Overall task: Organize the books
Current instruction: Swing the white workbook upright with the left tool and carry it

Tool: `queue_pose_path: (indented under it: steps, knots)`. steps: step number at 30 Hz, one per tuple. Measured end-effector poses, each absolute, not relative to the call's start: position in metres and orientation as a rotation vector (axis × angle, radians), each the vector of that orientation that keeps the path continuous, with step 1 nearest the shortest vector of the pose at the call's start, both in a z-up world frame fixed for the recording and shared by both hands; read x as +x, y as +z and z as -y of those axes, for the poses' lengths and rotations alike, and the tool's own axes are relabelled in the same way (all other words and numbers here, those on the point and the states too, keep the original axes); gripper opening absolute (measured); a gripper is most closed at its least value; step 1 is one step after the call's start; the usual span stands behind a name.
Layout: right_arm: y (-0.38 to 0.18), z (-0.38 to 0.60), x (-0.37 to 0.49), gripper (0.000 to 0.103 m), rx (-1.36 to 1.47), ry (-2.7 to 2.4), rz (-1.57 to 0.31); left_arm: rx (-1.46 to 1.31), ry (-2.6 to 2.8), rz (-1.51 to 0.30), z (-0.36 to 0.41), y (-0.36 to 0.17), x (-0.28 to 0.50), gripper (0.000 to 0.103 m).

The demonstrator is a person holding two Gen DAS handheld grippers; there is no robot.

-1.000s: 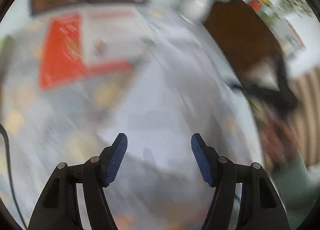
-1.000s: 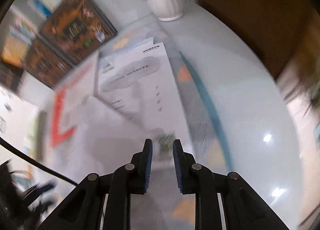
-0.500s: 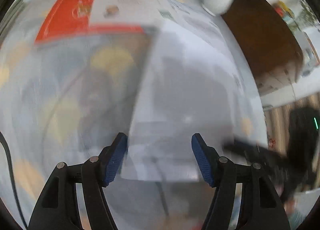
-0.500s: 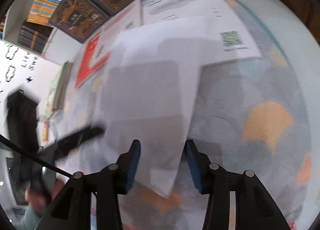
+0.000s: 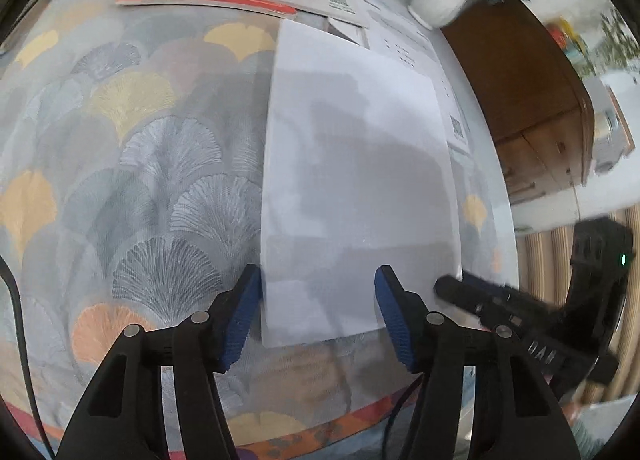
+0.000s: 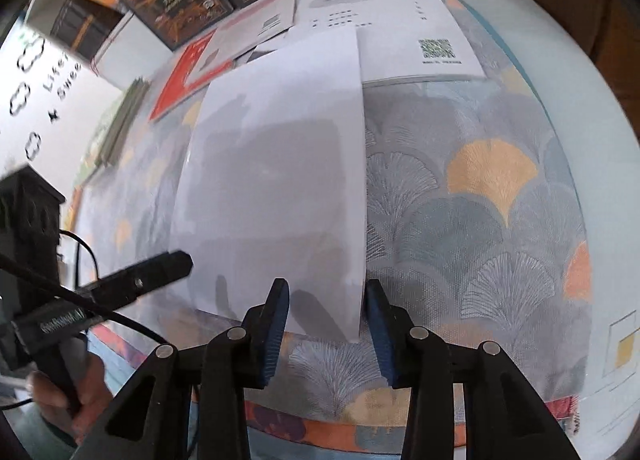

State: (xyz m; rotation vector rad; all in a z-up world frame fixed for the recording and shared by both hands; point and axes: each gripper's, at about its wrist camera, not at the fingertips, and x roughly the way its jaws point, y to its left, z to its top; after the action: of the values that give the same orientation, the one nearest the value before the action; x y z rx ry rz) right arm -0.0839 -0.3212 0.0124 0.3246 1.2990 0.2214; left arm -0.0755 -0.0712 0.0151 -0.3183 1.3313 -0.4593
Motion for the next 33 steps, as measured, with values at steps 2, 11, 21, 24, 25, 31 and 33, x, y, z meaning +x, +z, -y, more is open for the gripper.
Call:
queue_pose_path:
  steps: [2,11,21,24,25,31,33]
  knots:
    - [0.011,0.326,-0.085,0.039,0.345,0.228,-1.298,-0.318,-0.453,-1.333,0.072,0.015,-0.074,0.055]
    - [-0.003,0.363,-0.086,0.041,0.653,0.265,-1.302,-0.878,-0.749,-1.264,0.036,0.039,-0.063,0.055]
    - [-0.008,0.385,-0.095,0.041,0.838,0.267,-1.302,-0.718,-0.531,-1.385,0.071,-0.009,-0.052,0.022]
    - [-0.011,0.396,-0.098,0.043,0.907,0.281,-1.33,-0.884,-0.597,-1.385,0.065,-0.006,-0.051,0.021]
    - [-0.012,0.4,-0.099,0.044,0.941,0.287,-1.331,-0.948,-0.622,-1.39,0.064,-0.006,-0.049,0.021]
    - [-0.026,0.409,-0.098,0.068,1.135,0.345,-1.294,-1.179,-0.681,-1.411,0.061,-0.012,-0.043,0.021]
    - [-0.029,0.409,-0.094,0.071,1.177,0.377,-1.271,-1.226,-0.707,-1.426,0.068,-0.01,-0.041,0.021]
